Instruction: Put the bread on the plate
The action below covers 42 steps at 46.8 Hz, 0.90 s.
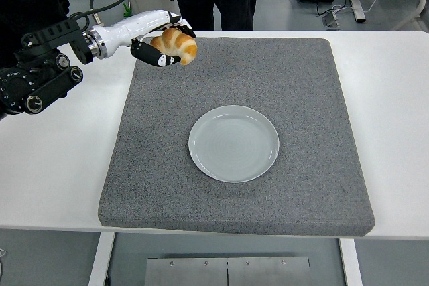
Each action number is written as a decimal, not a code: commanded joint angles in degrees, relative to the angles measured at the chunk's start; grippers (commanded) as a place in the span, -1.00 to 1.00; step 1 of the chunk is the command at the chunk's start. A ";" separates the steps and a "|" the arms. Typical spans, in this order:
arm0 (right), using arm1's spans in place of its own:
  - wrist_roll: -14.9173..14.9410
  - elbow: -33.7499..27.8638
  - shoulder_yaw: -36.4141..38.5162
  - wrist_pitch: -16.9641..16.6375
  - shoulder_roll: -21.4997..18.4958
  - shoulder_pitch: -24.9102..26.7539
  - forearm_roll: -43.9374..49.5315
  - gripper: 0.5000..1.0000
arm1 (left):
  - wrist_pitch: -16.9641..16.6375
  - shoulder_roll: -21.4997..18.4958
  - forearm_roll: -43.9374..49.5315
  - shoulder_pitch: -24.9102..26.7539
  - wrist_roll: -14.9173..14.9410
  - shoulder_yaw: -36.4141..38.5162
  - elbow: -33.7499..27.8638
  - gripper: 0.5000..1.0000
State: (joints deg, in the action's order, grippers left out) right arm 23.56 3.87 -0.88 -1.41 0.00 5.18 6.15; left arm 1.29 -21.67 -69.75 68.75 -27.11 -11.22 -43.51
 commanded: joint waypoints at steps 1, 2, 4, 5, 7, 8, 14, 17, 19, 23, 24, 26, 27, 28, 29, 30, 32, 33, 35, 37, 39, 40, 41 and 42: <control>0.00 0.00 0.00 0.01 0.00 0.00 0.00 1.00 | 0.38 0.14 -0.30 -0.02 0.04 -0.81 -2.36 -0.48; 0.00 0.00 0.00 0.01 0.00 0.00 0.00 1.00 | 0.47 0.22 -0.39 -0.02 0.04 -0.90 -3.06 -0.47; 0.00 0.00 0.00 -0.08 0.00 0.00 0.00 1.00 | 0.56 0.23 -0.39 -0.02 0.04 -0.99 -4.55 -0.47; 0.00 0.00 0.00 0.01 0.00 0.00 0.00 1.00 | 0.56 0.14 -0.48 -0.02 0.04 -1.08 -5.35 -0.47; 0.00 0.00 0.00 0.01 0.00 0.00 0.00 1.00 | 0.56 0.14 -0.48 0.07 0.13 -1.26 -6.75 -0.47; 0.00 0.00 0.00 0.01 0.00 0.00 0.00 1.00 | 0.56 0.14 -0.57 0.07 0.22 -1.34 -7.37 -0.47; 0.00 0.00 0.00 -0.08 0.00 0.00 0.00 1.00 | 0.56 0.05 -0.65 0.60 0.30 -1.61 -10.62 -0.46; 0.00 0.00 0.00 0.01 0.00 0.00 0.00 1.00 | 0.56 0.14 -0.74 0.69 0.30 -1.61 -11.15 -0.46; 0.00 0.00 0.00 0.01 0.00 0.00 0.00 1.00 | 0.65 0.14 -0.83 0.69 0.30 -1.61 -11.42 -0.46; 0.00 0.00 0.00 0.01 0.00 0.00 0.00 1.00 | 1.00 0.40 -2.32 0.69 0.30 -1.70 -11.51 -0.46; 0.00 0.00 0.00 0.01 0.00 0.00 0.00 1.00 | 1.08 0.58 -2.76 0.69 0.30 -1.70 -11.51 -0.46; 0.00 0.00 0.00 0.01 0.00 0.00 0.00 1.00 | 1.17 0.84 -3.20 0.69 0.22 -1.70 -11.59 -0.46; 0.00 0.00 0.00 0.01 0.00 0.00 0.00 1.00 | 1.17 1.01 -3.20 0.69 0.22 -1.61 -11.77 -0.45; 0.00 0.00 0.00 0.01 0.00 0.00 0.00 1.00 | 1.17 1.10 -3.29 0.60 0.22 -1.61 -12.20 -0.45; 0.00 0.00 0.00 -0.08 0.00 0.00 0.00 1.00 | 1.17 1.10 -3.38 0.60 0.22 -1.52 -12.56 -0.45; 0.00 0.00 0.00 -0.08 0.00 0.00 0.00 1.00 | 1.17 1.10 -3.55 0.60 0.22 -1.52 -13.00 -0.45; 0.00 0.00 0.00 0.01 0.00 0.00 0.00 1.00 | 1.17 1.10 -4.08 0.42 0.22 -1.52 -13.52 -0.45; 0.00 0.00 0.00 -0.08 0.00 0.00 0.00 1.00 | 1.17 1.10 -4.52 0.42 0.22 -1.43 -13.87 -0.45; 0.00 0.00 0.00 0.01 0.00 0.00 0.00 1.00 | 1.17 1.10 -5.66 0.33 0.22 -1.52 -14.40 -0.45; 0.00 0.00 0.00 0.01 0.00 0.00 0.00 1.00 | 1.17 1.10 -6.89 0.16 0.30 -1.52 -15.02 -0.45; 0.00 0.00 0.00 -0.08 0.00 0.00 0.00 1.00 | 1.17 1.10 -8.12 0.07 0.22 -1.43 -15.46 -0.45; 0.00 0.00 0.00 -0.08 0.00 0.00 0.00 1.00 | 1.17 1.10 -8.73 -0.02 0.22 -1.43 -15.55 -0.45; 0.00 0.00 0.00 0.01 0.00 0.00 0.00 1.00 | 1.17 1.19 -9.35 -0.02 0.22 -1.43 -15.64 -0.45; 0.00 0.00 0.00 0.01 0.00 0.00 0.00 1.00 | 1.17 1.28 -9.70 -0.10 0.22 -1.43 -15.72 -0.45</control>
State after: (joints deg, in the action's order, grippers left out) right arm 23.55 3.87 -0.88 -1.43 0.00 5.18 6.15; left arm 2.47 -20.56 -77.92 68.79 -26.90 -12.68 -58.92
